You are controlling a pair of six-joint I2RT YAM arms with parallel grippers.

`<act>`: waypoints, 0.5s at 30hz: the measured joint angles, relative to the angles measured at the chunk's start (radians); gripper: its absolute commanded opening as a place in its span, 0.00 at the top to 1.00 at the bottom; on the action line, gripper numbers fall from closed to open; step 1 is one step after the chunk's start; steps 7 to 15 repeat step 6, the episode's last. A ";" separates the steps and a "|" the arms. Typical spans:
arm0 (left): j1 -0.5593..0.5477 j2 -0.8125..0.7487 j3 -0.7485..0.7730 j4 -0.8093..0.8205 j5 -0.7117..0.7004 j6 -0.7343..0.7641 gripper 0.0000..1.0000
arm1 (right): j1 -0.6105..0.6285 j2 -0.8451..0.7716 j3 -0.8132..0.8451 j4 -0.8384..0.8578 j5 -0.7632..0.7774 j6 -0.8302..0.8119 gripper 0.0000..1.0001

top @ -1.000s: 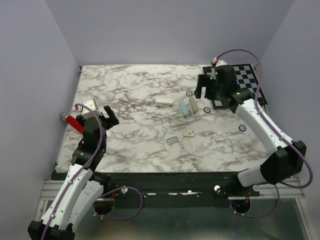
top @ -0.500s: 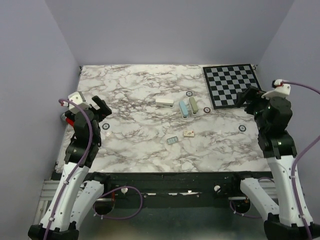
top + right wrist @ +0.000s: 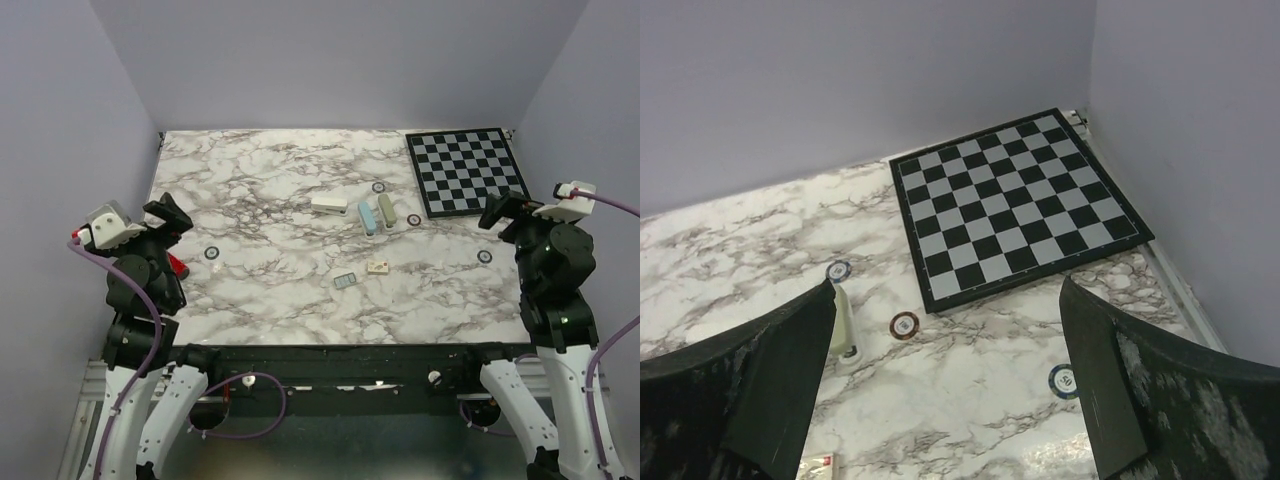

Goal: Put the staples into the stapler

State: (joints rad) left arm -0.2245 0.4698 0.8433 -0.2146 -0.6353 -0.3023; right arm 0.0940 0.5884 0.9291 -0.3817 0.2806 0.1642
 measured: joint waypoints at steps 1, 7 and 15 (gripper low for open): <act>0.000 -0.004 0.001 0.005 -0.006 0.005 0.01 | 0.006 0.000 -0.001 0.001 0.002 -0.006 0.00; 0.000 -0.037 -0.003 0.009 -0.025 0.019 0.01 | 0.050 -0.023 -0.018 0.017 0.019 -0.038 0.00; 0.000 -0.037 -0.003 0.009 -0.025 0.019 0.01 | 0.050 -0.023 -0.018 0.017 0.019 -0.038 0.00</act>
